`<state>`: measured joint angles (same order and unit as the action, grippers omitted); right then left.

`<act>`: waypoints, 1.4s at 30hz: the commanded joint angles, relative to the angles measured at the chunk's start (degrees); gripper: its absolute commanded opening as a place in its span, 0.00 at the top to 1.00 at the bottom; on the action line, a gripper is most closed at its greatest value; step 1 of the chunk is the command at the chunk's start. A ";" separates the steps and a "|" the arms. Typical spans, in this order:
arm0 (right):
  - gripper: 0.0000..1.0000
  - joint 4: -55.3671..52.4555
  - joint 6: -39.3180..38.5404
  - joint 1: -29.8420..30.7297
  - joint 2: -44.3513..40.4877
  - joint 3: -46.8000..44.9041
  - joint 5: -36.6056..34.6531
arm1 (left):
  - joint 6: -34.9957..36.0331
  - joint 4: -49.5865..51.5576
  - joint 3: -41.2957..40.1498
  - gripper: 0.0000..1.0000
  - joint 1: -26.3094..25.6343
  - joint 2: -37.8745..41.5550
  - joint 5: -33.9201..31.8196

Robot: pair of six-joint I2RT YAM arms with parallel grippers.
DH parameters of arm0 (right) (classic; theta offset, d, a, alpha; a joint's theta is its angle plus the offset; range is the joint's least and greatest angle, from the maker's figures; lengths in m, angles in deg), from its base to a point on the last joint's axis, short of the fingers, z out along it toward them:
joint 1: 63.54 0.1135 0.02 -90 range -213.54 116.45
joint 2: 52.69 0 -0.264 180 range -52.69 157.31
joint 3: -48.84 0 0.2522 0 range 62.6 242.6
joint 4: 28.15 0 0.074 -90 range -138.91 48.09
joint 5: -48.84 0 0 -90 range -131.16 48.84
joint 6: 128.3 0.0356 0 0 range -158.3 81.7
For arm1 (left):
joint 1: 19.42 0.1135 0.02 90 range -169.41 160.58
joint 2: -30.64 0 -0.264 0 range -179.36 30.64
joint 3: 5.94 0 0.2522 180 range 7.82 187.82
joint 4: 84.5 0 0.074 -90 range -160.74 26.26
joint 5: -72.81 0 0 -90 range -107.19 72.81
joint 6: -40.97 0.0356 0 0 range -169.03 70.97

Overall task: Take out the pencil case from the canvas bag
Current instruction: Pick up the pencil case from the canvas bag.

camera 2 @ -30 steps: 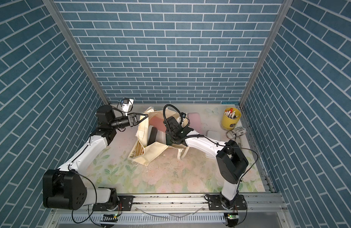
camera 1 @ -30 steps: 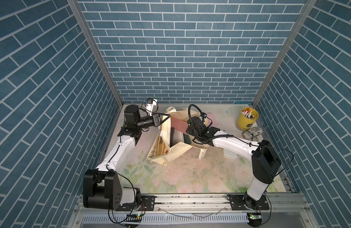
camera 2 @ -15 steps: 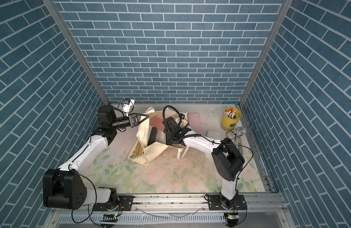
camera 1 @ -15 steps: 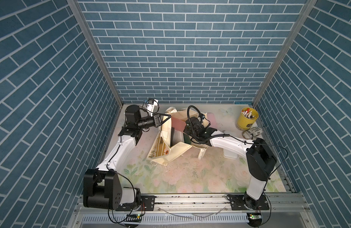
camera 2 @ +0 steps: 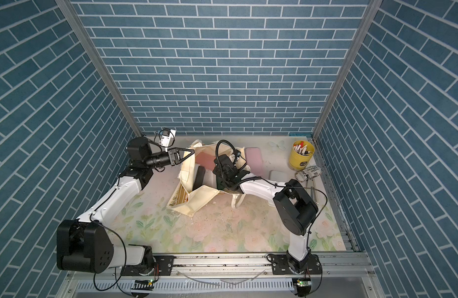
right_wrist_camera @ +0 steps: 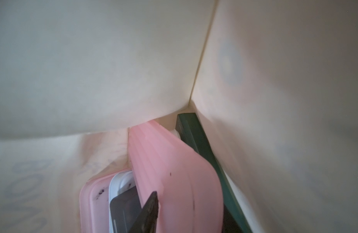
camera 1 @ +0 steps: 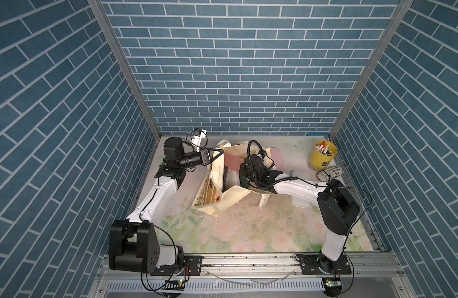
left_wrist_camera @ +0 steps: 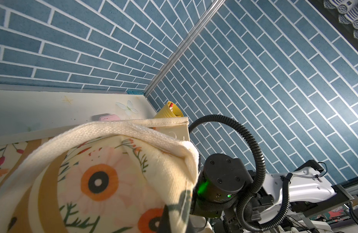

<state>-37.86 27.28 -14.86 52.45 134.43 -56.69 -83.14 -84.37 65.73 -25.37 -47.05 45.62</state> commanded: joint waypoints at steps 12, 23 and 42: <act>0.61 7.14 -0.28 -1.04 2.02 -2.16 1.12 | -0.34 -2.18 0.45 1.00 -0.43 0.30 2.58; 0.76 9.63 -1.64 -1.12 0.73 -3.98 0.94 | -0.33 -1.83 0.45 1.00 -0.46 0.13 2.68; 0.91 12.77 -5.39 -0.88 -3.65 -6.83 -0.79 | -0.39 -2.45 0.63 1.00 -0.55 -0.37 2.67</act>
<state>-24.81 25.38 -15.34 51.60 129.87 -54.86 -83.73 -84.56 65.73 -25.39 -47.23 45.22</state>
